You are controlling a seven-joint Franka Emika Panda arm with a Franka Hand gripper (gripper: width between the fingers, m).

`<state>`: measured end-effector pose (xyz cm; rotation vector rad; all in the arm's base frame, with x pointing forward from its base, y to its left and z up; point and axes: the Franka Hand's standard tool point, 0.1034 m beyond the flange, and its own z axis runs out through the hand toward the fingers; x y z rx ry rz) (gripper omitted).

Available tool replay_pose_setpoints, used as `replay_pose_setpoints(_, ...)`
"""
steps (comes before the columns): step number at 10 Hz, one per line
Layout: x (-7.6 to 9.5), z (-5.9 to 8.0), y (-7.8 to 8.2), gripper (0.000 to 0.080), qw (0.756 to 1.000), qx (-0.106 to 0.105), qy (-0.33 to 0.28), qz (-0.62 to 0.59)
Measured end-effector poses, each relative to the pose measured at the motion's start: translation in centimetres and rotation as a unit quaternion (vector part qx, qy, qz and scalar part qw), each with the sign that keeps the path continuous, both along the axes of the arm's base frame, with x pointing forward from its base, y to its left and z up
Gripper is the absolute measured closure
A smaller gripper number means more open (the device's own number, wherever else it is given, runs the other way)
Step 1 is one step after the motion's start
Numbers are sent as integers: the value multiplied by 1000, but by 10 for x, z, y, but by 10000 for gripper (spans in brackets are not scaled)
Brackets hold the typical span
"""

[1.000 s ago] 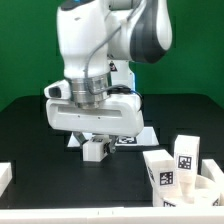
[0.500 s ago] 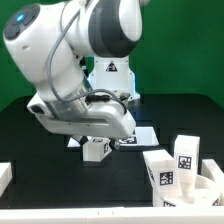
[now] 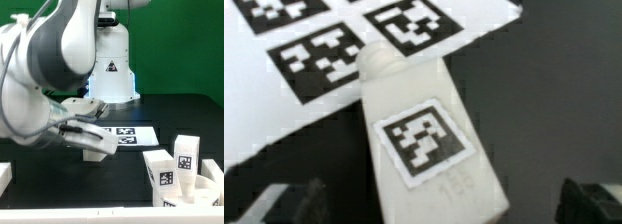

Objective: Assemble stool

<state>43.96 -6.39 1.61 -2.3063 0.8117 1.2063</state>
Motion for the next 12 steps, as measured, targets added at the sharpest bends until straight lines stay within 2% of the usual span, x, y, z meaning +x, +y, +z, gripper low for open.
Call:
replay_pose_setpoints(3, -6, -7, 3, 151, 1000, -9, 24, -18)
replay_pose_setpoints(5, -6, -7, 3, 402, 999, -9, 24, -19)
replay_pose_setpoints(6, -6, -7, 3, 402, 999, -9, 24, -19)
replay_pose_setpoints(7, -5, -7, 3, 475, 1000, -10, 22, -19)
replay_pose_setpoints(8, -2, -4, 3, 475, 1000, -15, 13, -18)
replay_pose_setpoints(9, 6, 18, 7, 475, 1000, -8, 9, -15)
replay_pose_setpoints(10, 23, 47, 10, 475, 1000, -14, -21, -10)
replay_pose_setpoints(11, 39, 69, 11, 475, 997, -33, -67, 5)
replay_pose_setpoints(12, 43, 74, 10, 475, 992, -61, -108, 22)
